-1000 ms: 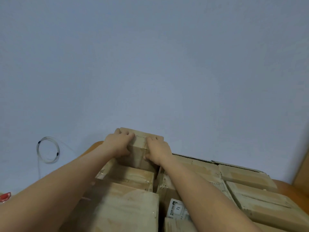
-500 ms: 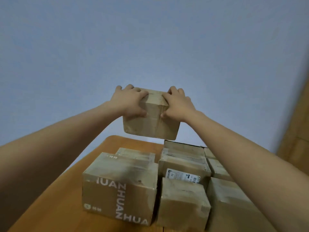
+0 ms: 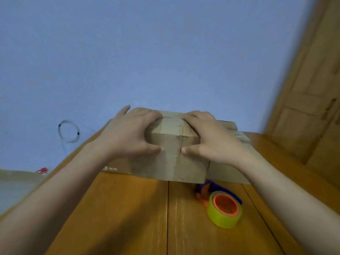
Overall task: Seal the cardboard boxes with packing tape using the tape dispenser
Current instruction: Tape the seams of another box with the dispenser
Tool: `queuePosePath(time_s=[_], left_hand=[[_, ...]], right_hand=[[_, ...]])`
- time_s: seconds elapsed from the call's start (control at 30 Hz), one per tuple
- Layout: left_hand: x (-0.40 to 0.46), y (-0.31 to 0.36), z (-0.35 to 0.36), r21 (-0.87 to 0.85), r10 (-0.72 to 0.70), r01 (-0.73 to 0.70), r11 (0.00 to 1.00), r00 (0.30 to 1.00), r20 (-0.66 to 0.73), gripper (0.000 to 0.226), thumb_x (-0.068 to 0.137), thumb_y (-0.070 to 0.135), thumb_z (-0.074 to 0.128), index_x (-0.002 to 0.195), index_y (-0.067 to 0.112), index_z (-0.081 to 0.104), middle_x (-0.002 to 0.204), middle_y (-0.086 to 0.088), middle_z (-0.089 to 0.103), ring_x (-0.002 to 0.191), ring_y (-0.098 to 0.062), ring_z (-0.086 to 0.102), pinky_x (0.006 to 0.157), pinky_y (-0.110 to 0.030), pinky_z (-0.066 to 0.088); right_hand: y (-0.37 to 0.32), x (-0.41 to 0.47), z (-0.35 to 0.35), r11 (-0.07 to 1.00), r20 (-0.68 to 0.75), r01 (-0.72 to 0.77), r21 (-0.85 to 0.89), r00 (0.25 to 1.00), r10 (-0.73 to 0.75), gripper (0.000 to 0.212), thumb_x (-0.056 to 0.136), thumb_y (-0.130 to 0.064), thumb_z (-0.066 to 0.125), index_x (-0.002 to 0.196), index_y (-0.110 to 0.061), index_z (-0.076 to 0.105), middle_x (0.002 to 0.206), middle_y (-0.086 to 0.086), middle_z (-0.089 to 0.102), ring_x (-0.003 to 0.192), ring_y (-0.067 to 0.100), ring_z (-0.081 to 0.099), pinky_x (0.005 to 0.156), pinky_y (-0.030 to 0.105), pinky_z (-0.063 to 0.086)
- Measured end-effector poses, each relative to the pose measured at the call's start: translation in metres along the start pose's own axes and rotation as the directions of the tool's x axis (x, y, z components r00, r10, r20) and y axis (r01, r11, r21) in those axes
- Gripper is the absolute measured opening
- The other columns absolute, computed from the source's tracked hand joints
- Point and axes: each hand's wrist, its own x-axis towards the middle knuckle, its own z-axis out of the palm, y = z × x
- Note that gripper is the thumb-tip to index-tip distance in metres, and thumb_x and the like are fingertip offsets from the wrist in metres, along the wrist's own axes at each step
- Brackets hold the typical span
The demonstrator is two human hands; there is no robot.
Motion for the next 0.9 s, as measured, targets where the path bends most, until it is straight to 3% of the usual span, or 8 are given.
queuePosePath(time_s=[0.2,0.3,0.4,0.5,0.57,0.63,0.77,0.9], left_hand=[[-0.061,0.009,0.075,-0.087,-0.047,0.067,0.994,0.976,0.215,0.095,0.056,0.078,0.038,0.141,0.035,0.036,0.147,0.017,0.038,0.135,-0.005,0.032,0.106,-0.030,0.033],[-0.076,0.011,0.096,-0.146,-0.061,0.096,0.985,0.972,0.229,0.089,0.065,0.075,0.050,0.144,0.040,0.030,0.152,0.024,0.026,0.139,0.002,0.020,0.094,-0.021,0.041],[-0.077,0.015,0.098,-0.144,-0.067,0.102,0.984,0.972,0.227,0.085,0.074,0.067,0.062,0.146,0.043,0.024,0.153,0.029,0.017,0.142,0.004,0.010,0.100,-0.024,0.040],[-0.078,0.012,0.097,-0.168,-0.080,0.121,0.978,0.969,0.232,0.085,0.074,0.066,0.064,0.145,0.045,0.023,0.152,0.031,0.015,0.142,0.005,0.007,0.101,-0.026,0.040],[-0.080,0.011,0.098,-0.168,-0.082,0.123,0.978,0.969,0.233,0.085,0.074,0.066,0.064,0.145,0.046,0.022,0.151,0.033,0.014,0.141,0.007,0.005,0.101,-0.027,0.041],[-0.081,0.011,0.100,-0.173,-0.085,0.125,0.977,0.971,0.222,0.085,0.073,0.067,0.065,0.145,0.046,0.024,0.150,0.035,0.015,0.139,0.010,0.003,0.101,-0.026,0.041],[-0.081,0.007,0.103,-0.207,-0.062,0.107,0.973,0.975,0.215,0.093,0.061,0.079,0.050,0.144,0.045,0.028,0.146,0.035,0.020,0.130,0.016,0.003,0.100,-0.022,0.037],[-0.080,0.008,0.101,-0.334,-0.049,0.116,0.935,0.979,0.200,0.086,0.059,0.083,0.042,0.137,0.049,0.033,0.141,0.039,0.025,0.128,0.022,0.006,0.100,-0.011,0.025]], right_hand=[[-0.004,-0.057,0.082,0.998,0.177,-0.038,0.049,0.984,0.029,0.086,0.078,-0.048,0.070,0.149,-0.023,0.028,0.151,-0.008,0.030,0.137,0.010,0.021,0.117,0.031,0.018],[-0.003,-0.076,0.105,0.992,0.165,-0.058,0.108,0.985,0.039,0.081,0.082,-0.049,0.065,0.149,-0.025,0.026,0.150,-0.013,0.026,0.139,0.006,0.016,0.118,0.030,0.014],[0.011,-0.080,0.096,0.952,0.215,-0.072,0.297,0.977,0.006,0.075,0.085,-0.061,0.053,0.149,-0.030,0.028,0.149,-0.019,0.027,0.137,-0.001,0.020,0.115,0.026,0.022],[0.047,-0.077,0.080,0.850,0.127,-0.215,0.480,0.976,0.175,0.055,0.092,-0.054,0.046,0.141,-0.031,0.039,0.143,-0.017,0.038,0.133,-0.001,0.032,0.110,0.020,0.025],[0.081,-0.079,0.077,0.870,0.086,-0.313,0.382,0.949,0.304,0.045,0.096,-0.018,0.050,0.139,-0.026,0.041,0.144,-0.008,0.040,0.137,0.009,0.031,0.113,0.024,0.022],[0.108,-0.082,0.082,0.876,0.256,-0.453,0.168,0.878,0.405,0.062,0.091,-0.001,0.053,0.147,-0.017,0.031,0.152,0.002,0.033,0.142,0.018,0.025,0.113,0.026,0.018],[0.118,-0.086,0.114,0.812,0.583,-0.573,-0.111,0.624,0.520,0.083,0.087,-0.015,0.066,0.153,-0.015,0.015,0.150,0.009,0.036,0.132,0.022,0.042,0.100,0.026,0.041],[0.123,-0.089,0.148,0.772,0.452,-0.614,-0.165,0.649,0.612,0.079,0.078,-0.026,0.075,0.145,-0.024,0.033,0.129,0.006,0.057,0.110,0.023,0.059,0.082,0.033,0.054]])
